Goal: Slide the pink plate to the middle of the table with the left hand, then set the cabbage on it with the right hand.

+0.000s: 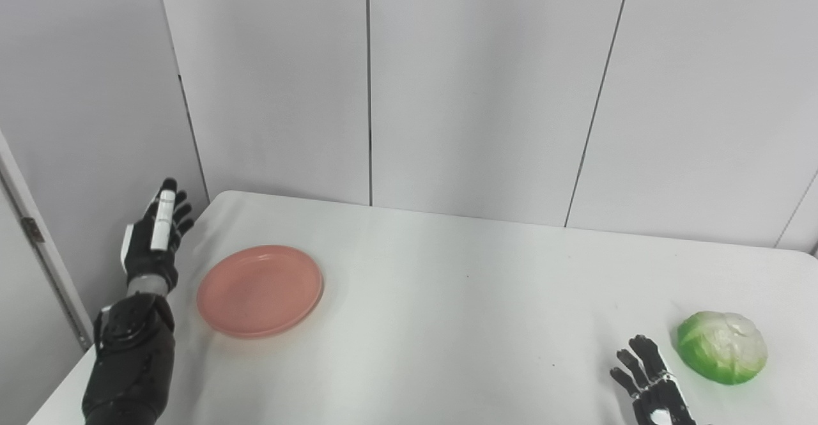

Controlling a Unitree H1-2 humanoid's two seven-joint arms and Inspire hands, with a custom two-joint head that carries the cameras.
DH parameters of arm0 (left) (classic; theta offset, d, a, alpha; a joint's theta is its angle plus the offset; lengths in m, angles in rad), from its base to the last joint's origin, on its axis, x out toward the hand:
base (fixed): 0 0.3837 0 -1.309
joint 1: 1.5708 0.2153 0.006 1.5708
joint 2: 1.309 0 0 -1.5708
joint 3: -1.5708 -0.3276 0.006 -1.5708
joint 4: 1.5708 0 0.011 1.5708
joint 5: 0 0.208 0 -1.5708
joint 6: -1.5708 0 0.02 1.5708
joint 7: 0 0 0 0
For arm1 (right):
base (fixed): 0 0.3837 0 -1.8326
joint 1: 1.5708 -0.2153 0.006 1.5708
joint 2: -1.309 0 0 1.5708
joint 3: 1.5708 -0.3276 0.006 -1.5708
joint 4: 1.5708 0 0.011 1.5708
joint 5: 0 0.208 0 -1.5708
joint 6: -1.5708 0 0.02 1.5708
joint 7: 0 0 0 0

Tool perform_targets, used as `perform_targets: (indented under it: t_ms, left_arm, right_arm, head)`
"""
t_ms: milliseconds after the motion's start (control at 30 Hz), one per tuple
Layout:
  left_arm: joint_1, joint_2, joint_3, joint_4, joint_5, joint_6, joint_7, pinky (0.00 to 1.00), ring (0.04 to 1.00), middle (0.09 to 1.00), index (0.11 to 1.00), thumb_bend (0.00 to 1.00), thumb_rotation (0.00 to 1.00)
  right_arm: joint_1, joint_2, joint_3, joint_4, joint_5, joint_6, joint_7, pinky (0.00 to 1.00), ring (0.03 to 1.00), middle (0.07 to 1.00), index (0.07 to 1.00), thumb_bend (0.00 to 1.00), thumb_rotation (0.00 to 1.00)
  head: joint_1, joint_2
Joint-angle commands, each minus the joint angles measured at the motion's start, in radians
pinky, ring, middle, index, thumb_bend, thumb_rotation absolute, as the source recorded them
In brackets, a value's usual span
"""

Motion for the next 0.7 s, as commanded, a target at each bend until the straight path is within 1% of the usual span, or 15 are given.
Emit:
perform_targets:
  t_ms: [0, 133, 200, 333, 433, 467, 500, 533, 567, 633, 667]
  left_arm:
    - [-0.061, 0.043, -0.004, 0.026, 0.009, -0.069, -0.003, 0.89, 0.893, 0.898, 0.906, 0.84, 0.82]
    - [-0.085, 0.048, -0.013, 0.140, 0.004, -0.109, -0.011, 0.88, 0.887, 0.902, 0.903, 0.81, 0.80]
    - [-0.095, 0.049, -0.016, 0.181, -0.002, -0.123, -0.020, 0.88, 0.877, 0.880, 0.881, 0.82, 0.79]
    - [-0.106, 0.045, -0.037, 0.251, 0.010, -0.152, -0.023, 0.86, 0.881, 0.882, 0.890, 0.81, 0.81]
    - [-0.115, 0.039, -0.041, 0.297, -0.002, -0.167, -0.027, 0.85, 0.883, 0.886, 0.889, 0.82, 0.80]
    - [-0.117, 0.037, -0.040, 0.308, -0.007, -0.167, -0.027, 0.86, 0.890, 0.892, 0.894, 0.83, 0.79]
    - [-0.117, 0.031, -0.036, 0.310, -0.018, -0.163, -0.034, 0.85, 0.886, 0.889, 0.891, 0.84, 0.79]
    - [-0.117, 0.027, -0.033, 0.310, -0.025, -0.161, -0.038, 0.85, 0.881, 0.885, 0.889, 0.82, 0.79]
    - [-0.115, 0.022, -0.036, 0.310, -0.028, -0.158, -0.050, 0.85, 0.880, 0.884, 0.888, 0.82, 0.79]
    - [-0.109, 0.013, -0.046, 0.308, -0.034, -0.154, -0.082, 0.87, 0.875, 0.885, 0.885, 0.85, 0.77]
    - [-0.106, 0.008, -0.051, 0.303, -0.034, -0.156, -0.094, 0.86, 0.874, 0.885, 0.883, 0.85, 0.77]
  right_arm:
    - [-0.023, 0.001, -0.006, 0.109, 0.002, 0.057, -0.007, 0.84, 0.882, 0.914, 0.881, 0.60, 0.90]
    - [-0.020, 0.001, -0.006, 0.101, 0.002, 0.063, -0.009, 0.83, 0.882, 0.913, 0.878, 0.62, 0.90]
    - [-0.019, 0.001, -0.006, 0.100, 0.002, 0.064, -0.009, 0.84, 0.885, 0.915, 0.881, 0.62, 0.89]
    - [-0.021, 0.000, -0.006, 0.104, -0.006, 0.057, -0.012, 0.83, 0.877, 0.910, 0.879, 0.62, 0.90]
    - [-0.020, 0.000, -0.006, 0.102, -0.007, 0.059, -0.011, 0.83, 0.873, 0.905, 0.875, 0.63, 0.90]
    - [-0.020, 0.001, -0.006, 0.101, -0.007, 0.060, -0.012, 0.83, 0.872, 0.903, 0.873, 0.64, 0.90]
    - [-0.019, 0.001, -0.006, 0.100, -0.007, 0.061, -0.011, 0.83, 0.872, 0.902, 0.871, 0.64, 0.89]
    - [-0.019, 0.002, -0.006, 0.099, -0.006, 0.062, -0.011, 0.83, 0.873, 0.903, 0.872, 0.64, 0.89]
    - [-0.018, 0.003, -0.005, 0.097, -0.006, 0.064, -0.011, 0.83, 0.874, 0.903, 0.872, 0.64, 0.89]
    - [-0.017, 0.005, -0.005, 0.095, -0.006, 0.066, -0.013, 0.83, 0.876, 0.906, 0.877, 0.65, 0.89]
    - [-0.017, 0.006, -0.005, 0.095, -0.007, 0.067, -0.014, 0.83, 0.877, 0.907, 0.879, 0.66, 0.88]
  head:
    - [-0.001, 0.002]
    - [-0.003, 0.005]
    - [-0.004, 0.005]
    - [-0.005, 0.008]
    - [-0.009, 0.009]
    - [-0.009, 0.009]
    - [-0.009, 0.009]
    - [-0.009, 0.009]
    - [-0.015, 0.013]
    - [-0.017, 0.014]
    - [-0.019, 0.014]
